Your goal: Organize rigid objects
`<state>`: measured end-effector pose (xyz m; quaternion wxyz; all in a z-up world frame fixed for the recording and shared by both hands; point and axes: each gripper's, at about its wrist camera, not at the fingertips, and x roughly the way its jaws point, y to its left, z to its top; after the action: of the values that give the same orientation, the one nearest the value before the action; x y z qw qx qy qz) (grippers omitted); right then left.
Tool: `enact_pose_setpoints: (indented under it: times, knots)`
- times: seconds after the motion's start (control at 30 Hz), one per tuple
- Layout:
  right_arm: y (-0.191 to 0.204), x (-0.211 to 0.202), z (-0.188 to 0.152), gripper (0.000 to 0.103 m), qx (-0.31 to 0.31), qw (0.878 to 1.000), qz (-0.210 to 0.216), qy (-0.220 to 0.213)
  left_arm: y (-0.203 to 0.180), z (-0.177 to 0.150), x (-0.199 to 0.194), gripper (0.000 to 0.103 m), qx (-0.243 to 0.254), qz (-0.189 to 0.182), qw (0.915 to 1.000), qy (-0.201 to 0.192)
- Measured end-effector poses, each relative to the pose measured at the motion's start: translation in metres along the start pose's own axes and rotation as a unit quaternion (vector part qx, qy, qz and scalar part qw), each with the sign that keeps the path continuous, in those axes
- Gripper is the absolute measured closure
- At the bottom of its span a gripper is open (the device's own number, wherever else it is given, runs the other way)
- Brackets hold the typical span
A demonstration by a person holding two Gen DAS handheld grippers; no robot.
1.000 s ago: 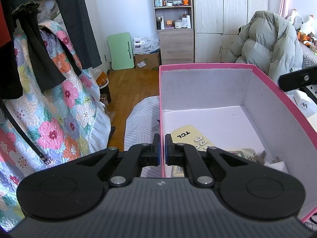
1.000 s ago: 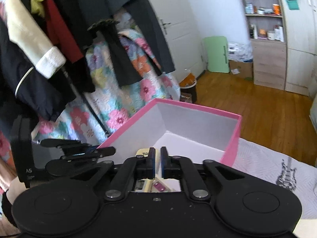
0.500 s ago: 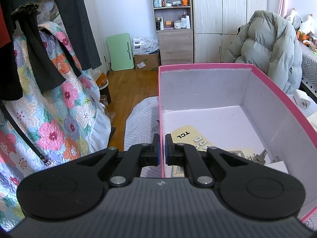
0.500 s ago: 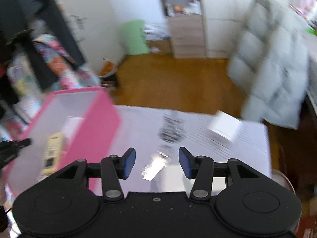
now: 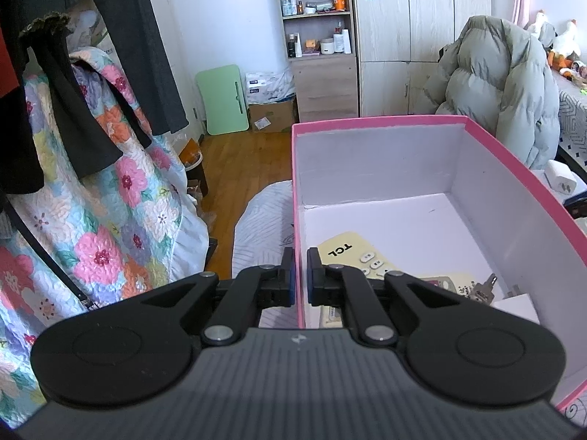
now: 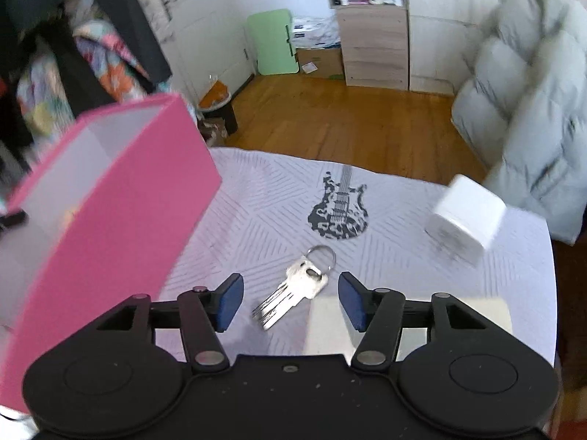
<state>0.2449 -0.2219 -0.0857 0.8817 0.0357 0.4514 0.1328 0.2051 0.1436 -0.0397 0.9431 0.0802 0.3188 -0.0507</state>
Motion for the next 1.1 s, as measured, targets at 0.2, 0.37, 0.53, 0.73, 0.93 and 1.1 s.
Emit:
enact_pose_setpoints:
  times: [0.2, 0.37, 0.53, 0.73, 0.93, 1.1]
  knots:
    - [0.006, 0.029, 0.001, 0.047, -0.035, 0.998, -0.051, -0.008, -0.002, 0.001, 0.001, 0.097, 0.004, 0.008, 0.9999, 0.008]
    - [0.012, 0.009, -0.003, 0.099, -0.047, 0.997, -0.021, -0.062, -0.006, 0.0, 0.001, 0.097, 0.015, 0.018, 0.9997, 0.009]
    - [0.021, -0.016, -0.004, 0.101, -0.053, 0.994, -0.001, -0.094, -0.007, 0.0, 0.001, 0.097, 0.018, 0.02, 0.9996, 0.009]
    - [0.042, -0.043, -0.004, 0.101, -0.075, 0.989, 0.001, -0.127, -0.006, 0.0, 0.001, 0.097, 0.02, 0.023, 0.9995, 0.01]
    - [0.064, -0.077, 0.011, 0.102, -0.103, 0.981, 0.006, -0.166, -0.005, 0.0, 0.001, 0.097, 0.022, 0.023, 0.9994, 0.01]
    - [0.083, -0.099, 0.025, 0.102, -0.118, 0.975, 0.034, -0.184, -0.005, 0.0, 0.002, 0.097, 0.021, 0.022, 0.9995, 0.011]
